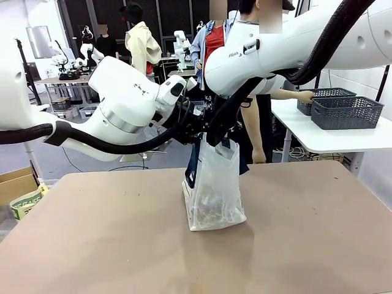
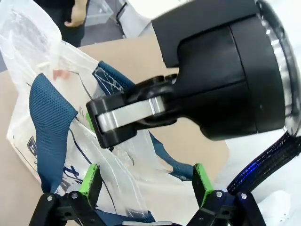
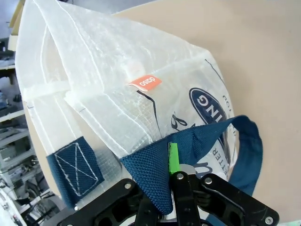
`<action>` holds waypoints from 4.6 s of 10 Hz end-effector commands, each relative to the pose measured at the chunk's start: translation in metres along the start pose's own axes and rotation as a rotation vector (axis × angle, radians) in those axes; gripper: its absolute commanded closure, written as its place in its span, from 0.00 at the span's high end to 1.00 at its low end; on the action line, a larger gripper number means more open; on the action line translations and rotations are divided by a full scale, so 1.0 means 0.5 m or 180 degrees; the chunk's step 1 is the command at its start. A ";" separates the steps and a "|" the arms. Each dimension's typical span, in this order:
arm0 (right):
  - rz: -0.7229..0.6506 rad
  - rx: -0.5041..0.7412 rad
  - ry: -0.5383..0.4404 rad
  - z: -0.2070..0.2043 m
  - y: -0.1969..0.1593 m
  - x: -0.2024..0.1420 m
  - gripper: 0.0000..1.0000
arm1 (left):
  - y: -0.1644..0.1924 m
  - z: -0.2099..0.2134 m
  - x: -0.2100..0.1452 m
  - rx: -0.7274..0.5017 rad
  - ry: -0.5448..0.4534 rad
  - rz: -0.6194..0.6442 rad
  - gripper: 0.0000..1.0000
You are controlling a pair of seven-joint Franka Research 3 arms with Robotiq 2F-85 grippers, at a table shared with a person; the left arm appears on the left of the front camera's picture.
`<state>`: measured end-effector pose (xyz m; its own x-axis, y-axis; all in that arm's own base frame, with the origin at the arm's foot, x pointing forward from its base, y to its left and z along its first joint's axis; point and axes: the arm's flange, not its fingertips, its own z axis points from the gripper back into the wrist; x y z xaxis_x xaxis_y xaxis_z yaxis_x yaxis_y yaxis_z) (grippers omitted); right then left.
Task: Transfer purchased items from the store into the shopping bag.
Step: Move the Reusable shopping bag to the right side of the table.
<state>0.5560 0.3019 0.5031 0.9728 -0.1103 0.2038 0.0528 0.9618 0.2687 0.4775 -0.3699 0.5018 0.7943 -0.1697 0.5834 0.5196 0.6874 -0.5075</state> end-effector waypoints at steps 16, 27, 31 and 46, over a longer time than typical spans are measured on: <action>-0.0048 0.0012 -0.0189 0.031 -0.014 -0.006 0.00 | -0.033 -0.008 0.009 0.0258 -0.0033 0.0234 1.00; -0.0114 0.0073 -0.0239 0.028 -0.005 0.003 0.00 | -0.053 -0.046 -0.006 0.0165 0.0332 0.0089 0.44; -0.0121 0.0090 -0.0230 0.030 -0.004 0.005 0.00 | -0.042 -0.037 -0.005 0.0381 0.0604 -0.0096 0.00; -0.0015 0.0084 -0.0195 0.030 0.002 -0.004 0.00 | -0.017 0.009 0.008 0.0712 0.0664 -0.0395 0.00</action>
<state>0.5512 0.3005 0.5151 0.9567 -0.1248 0.2630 0.0435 0.9546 0.2946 0.4741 -0.3749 0.5097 0.7890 -0.3893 0.4754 0.5541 0.7850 -0.2769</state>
